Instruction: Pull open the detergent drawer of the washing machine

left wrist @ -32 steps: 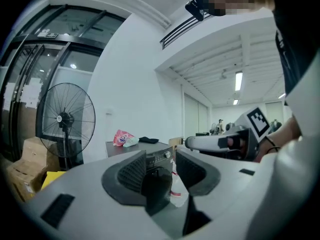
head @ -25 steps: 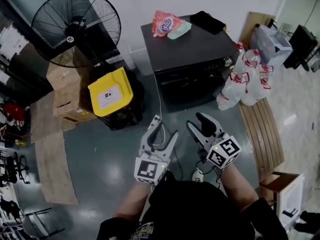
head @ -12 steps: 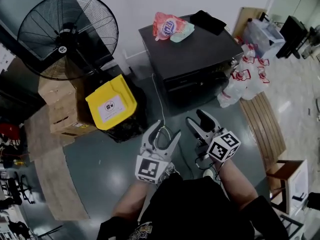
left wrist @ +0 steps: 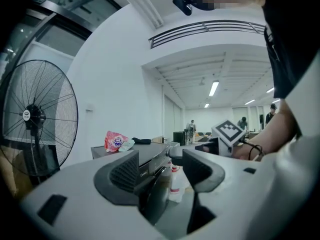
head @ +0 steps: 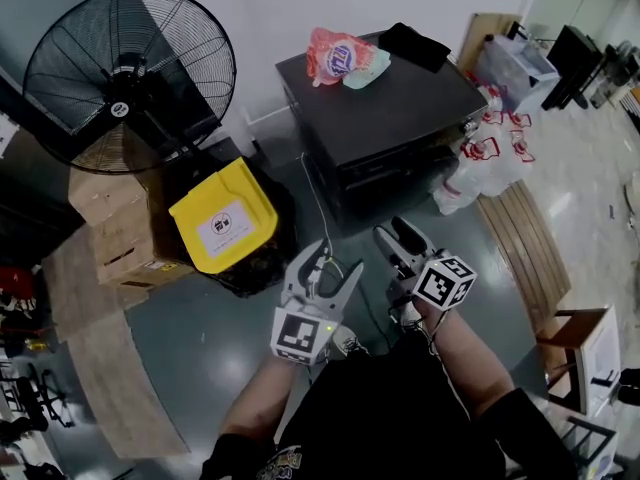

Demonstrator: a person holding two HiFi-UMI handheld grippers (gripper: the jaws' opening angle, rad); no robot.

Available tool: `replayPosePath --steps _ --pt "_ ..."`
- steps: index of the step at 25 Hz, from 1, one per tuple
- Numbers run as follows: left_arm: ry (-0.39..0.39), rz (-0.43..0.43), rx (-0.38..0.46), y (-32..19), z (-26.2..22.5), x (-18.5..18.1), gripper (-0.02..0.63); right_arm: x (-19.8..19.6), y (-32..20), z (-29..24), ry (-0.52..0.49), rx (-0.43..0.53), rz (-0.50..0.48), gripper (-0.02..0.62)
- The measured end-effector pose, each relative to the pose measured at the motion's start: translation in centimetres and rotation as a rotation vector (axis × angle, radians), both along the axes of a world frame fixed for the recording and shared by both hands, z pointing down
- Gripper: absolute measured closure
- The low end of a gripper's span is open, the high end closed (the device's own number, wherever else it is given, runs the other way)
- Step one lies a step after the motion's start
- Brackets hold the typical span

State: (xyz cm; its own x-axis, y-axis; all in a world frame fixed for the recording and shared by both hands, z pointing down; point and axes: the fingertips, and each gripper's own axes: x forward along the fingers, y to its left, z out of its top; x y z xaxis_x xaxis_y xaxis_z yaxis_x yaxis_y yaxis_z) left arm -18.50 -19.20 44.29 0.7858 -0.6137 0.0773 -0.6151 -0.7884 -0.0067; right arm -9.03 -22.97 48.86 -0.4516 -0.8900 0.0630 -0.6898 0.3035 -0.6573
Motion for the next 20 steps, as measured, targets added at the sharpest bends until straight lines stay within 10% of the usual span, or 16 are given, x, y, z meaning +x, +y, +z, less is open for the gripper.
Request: replayPosePath --steps 20 --pt "-0.071 -0.073 -0.106 -8.1 3.7 4.1 0.354 6.7 -12.0 12.2 -0.450 -0.337 0.148 0.219"
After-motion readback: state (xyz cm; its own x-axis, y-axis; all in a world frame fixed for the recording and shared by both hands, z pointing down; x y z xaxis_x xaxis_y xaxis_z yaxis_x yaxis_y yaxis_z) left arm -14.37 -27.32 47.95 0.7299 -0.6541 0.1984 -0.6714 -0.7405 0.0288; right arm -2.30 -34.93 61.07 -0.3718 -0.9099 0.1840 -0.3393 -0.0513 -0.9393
